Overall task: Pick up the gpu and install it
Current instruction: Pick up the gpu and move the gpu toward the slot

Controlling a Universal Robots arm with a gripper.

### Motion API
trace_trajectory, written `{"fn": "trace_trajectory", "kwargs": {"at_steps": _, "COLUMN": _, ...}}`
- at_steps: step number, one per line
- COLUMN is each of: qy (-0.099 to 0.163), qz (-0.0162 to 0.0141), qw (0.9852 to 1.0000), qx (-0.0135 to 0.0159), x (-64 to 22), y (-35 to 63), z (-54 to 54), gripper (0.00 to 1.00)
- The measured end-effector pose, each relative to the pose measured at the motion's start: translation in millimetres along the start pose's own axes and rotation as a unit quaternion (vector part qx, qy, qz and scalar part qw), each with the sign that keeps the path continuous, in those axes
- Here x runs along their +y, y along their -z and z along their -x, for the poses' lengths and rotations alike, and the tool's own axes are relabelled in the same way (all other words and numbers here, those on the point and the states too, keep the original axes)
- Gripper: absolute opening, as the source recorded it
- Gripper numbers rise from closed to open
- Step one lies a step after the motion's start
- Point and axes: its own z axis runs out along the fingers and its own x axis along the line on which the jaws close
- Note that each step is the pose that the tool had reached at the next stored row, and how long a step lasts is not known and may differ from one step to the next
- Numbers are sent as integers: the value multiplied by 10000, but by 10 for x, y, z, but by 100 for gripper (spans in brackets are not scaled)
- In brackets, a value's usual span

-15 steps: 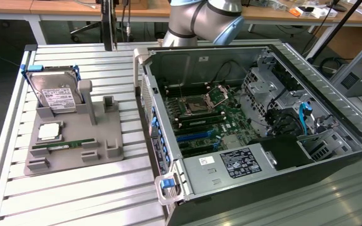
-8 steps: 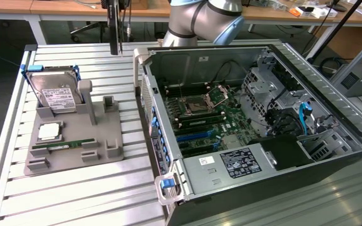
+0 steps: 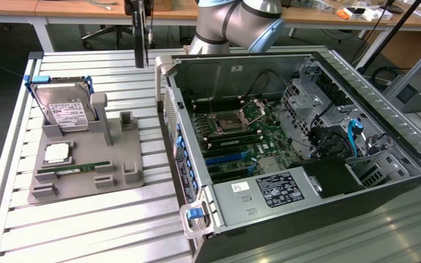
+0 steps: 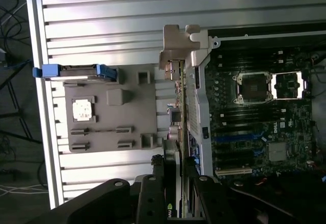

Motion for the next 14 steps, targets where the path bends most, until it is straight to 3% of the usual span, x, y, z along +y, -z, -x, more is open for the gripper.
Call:
{"fn": "trace_trajectory", "kwargs": {"at_steps": 12, "qy": 1, "qz": -39, "qw": 10000, "qx": -3, "x": 9, "y": -60, "z": 125, "gripper": 27}}
{"fn": "trace_trajectory", "kwargs": {"at_steps": 14, "qy": 2, "qz": -70, "qw": 10000, "qx": -5, "x": 16, "y": -103, "z": 213, "gripper": 27}}
